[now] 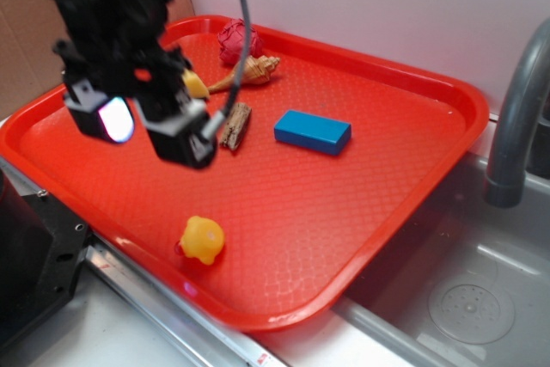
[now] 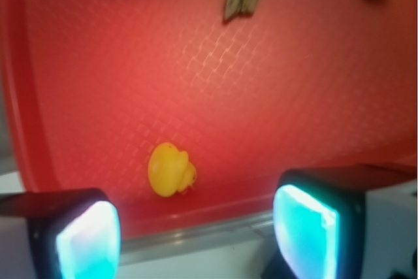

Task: Grab the yellow duck.

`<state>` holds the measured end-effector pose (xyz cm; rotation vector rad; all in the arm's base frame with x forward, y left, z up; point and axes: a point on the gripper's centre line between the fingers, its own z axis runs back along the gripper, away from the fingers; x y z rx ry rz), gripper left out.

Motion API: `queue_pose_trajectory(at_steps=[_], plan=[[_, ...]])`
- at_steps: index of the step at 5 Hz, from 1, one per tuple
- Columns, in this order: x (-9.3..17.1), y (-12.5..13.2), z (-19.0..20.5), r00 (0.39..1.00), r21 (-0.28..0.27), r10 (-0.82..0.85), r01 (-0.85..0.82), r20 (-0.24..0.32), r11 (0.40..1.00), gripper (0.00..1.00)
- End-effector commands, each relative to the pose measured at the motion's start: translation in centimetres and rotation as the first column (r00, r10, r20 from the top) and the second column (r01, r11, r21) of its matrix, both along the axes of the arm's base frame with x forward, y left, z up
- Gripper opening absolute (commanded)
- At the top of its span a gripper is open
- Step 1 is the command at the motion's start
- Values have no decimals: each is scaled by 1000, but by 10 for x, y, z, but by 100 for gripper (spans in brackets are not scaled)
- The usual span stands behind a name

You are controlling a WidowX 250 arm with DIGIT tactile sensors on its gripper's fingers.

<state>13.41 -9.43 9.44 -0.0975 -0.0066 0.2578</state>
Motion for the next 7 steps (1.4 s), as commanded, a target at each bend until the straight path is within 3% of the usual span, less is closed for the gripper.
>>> queue_pose_trajectory(at_steps=[1,3,4,6,7], plan=[[9,-22,-43,999,27,-29,30,-36,999,100],[-2,-34,-70,994,63,-65,71,-88,995,100],[-2,-33,-75,993,78,-45,54,-105,995,0],[3,-27,-74,994,97,-1,12,-107,995,0],[12,-19,-49,998,112,32,-26,-59,993,0]])
